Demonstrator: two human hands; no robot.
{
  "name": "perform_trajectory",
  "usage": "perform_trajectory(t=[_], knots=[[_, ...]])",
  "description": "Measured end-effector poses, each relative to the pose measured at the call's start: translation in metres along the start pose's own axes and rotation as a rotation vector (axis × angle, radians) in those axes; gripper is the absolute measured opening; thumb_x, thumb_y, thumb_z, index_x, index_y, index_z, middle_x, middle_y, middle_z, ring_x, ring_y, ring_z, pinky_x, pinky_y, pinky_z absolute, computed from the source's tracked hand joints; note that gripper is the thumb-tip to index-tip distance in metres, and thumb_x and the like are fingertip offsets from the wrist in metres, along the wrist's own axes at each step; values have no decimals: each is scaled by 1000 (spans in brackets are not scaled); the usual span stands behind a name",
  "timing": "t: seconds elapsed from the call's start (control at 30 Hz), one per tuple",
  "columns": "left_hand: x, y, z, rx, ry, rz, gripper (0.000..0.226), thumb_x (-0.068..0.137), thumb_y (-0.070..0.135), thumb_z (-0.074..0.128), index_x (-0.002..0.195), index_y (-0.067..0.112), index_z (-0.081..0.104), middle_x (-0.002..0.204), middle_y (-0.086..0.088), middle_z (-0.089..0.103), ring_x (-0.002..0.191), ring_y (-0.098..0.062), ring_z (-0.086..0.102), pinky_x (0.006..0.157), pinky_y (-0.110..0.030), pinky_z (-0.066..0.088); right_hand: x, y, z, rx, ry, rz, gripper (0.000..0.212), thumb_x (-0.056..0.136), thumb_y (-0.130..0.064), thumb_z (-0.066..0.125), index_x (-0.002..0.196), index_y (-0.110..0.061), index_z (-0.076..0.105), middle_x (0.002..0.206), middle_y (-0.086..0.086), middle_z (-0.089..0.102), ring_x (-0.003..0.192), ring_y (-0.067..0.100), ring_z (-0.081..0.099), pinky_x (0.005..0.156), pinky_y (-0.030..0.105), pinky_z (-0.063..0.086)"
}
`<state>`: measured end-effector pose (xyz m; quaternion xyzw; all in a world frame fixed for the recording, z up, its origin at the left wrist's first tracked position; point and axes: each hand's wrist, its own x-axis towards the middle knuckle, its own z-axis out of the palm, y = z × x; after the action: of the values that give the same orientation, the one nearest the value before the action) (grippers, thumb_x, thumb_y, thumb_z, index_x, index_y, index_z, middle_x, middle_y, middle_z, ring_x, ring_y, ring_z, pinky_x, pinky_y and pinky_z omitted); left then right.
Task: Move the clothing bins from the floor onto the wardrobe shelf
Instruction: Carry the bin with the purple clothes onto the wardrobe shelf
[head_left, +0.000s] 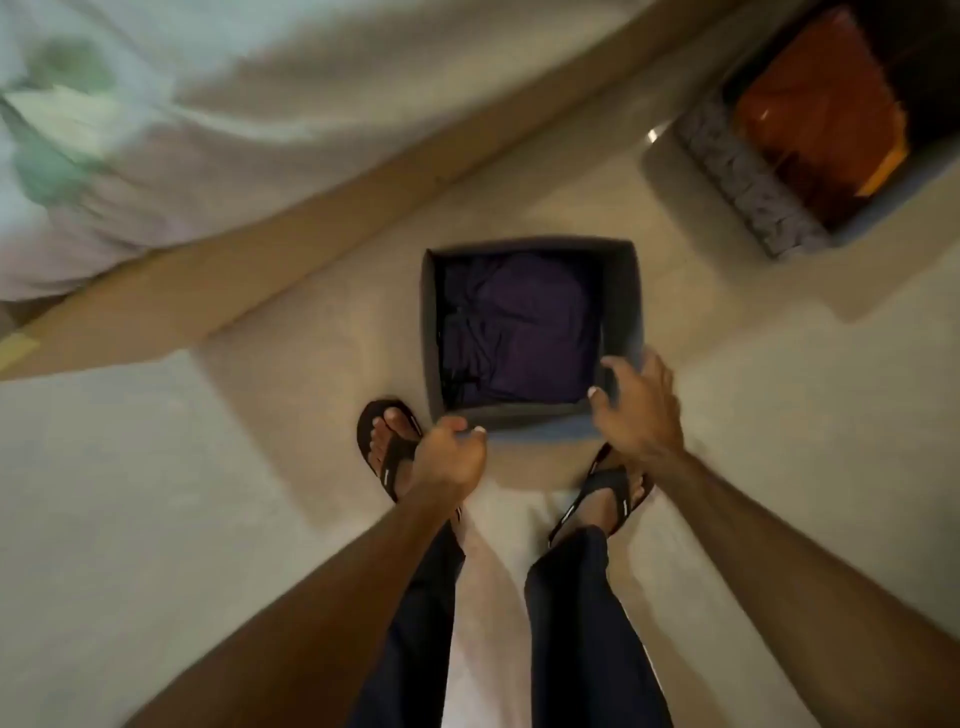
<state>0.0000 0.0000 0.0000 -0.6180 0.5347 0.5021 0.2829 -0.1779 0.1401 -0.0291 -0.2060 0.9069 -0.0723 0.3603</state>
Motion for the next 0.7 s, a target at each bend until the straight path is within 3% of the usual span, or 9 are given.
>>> perform_trajectory(t=[0.13, 0.23, 0.3, 0.4, 0.43, 0.5, 0.6, 0.7], knots=[[35, -4, 37, -77, -21, -177, 44, 95, 39, 52, 127, 10, 56, 128, -12, 59, 114, -32, 55, 88, -29, 39, 42, 23, 24, -129, -13, 71, 52, 85, -27, 60, 134, -19, 44, 153, 18, 16, 139, 39, 19, 102, 57, 35], [42, -5, 48, -185, 53, -195, 39, 93, 36, 56, 121, 9, 61, 123, -12, 63, 102, -30, 57, 84, -29, 39, 55, 35, 35, -96, -53, 82, 38, 88, -15, 49, 125, -4, 48, 136, 23, 40, 123, 43, 41, 97, 53, 44], [44, -2, 45, -186, 140, -145, 46, 91, 35, 58, 132, 14, 55, 132, -12, 59, 117, -32, 55, 96, -34, 40, 52, 35, 35, -58, -44, 73, 28, 86, -9, 45, 110, 1, 55, 115, 26, 52, 106, 44, 53, 86, 48, 50], [45, -4, 30, -61, 247, -67, 66, 82, 51, 58, 142, 30, 41, 151, -11, 39, 139, -33, 33, 116, -44, 24, 29, 34, 43, 24, -189, 76, 24, 84, -20, 45, 91, -7, 63, 96, 19, 63, 92, 40, 60, 77, 39, 49], [50, -8, 25, 10, 267, -68, 74, 74, 62, 55, 141, 38, 36, 153, -10, 35, 143, -33, 26, 117, -51, 19, 20, 31, 45, 73, -260, 87, 28, 85, -25, 46, 97, -9, 66, 102, 15, 67, 97, 38, 61, 81, 37, 49], [53, -9, 17, 65, 254, -77, 83, 63, 72, 50, 139, 47, 30, 153, -9, 34, 144, -34, 21, 115, -56, 18, 12, 29, 47, 133, -281, 121, 42, 90, -27, 51, 130, -14, 57, 130, 12, 60, 118, 33, 56, 96, 35, 46], [40, 6, 11, -9, 108, -76, 68, 87, 48, 60, 147, 30, 33, 155, -13, 30, 143, -33, 22, 115, -43, 20, 20, 22, 44, 158, -125, 171, 56, 94, -26, 50, 147, -15, 35, 149, 15, 37, 129, 32, 46, 101, 37, 42], [40, 12, 14, -54, 18, -69, 65, 93, 31, 60, 150, 18, 31, 154, -14, 31, 141, -30, 28, 109, -34, 25, 24, 20, 44, 172, -88, 211, 52, 95, -22, 45, 146, -13, 38, 140, 16, 50, 121, 35, 53, 96, 38, 47]])
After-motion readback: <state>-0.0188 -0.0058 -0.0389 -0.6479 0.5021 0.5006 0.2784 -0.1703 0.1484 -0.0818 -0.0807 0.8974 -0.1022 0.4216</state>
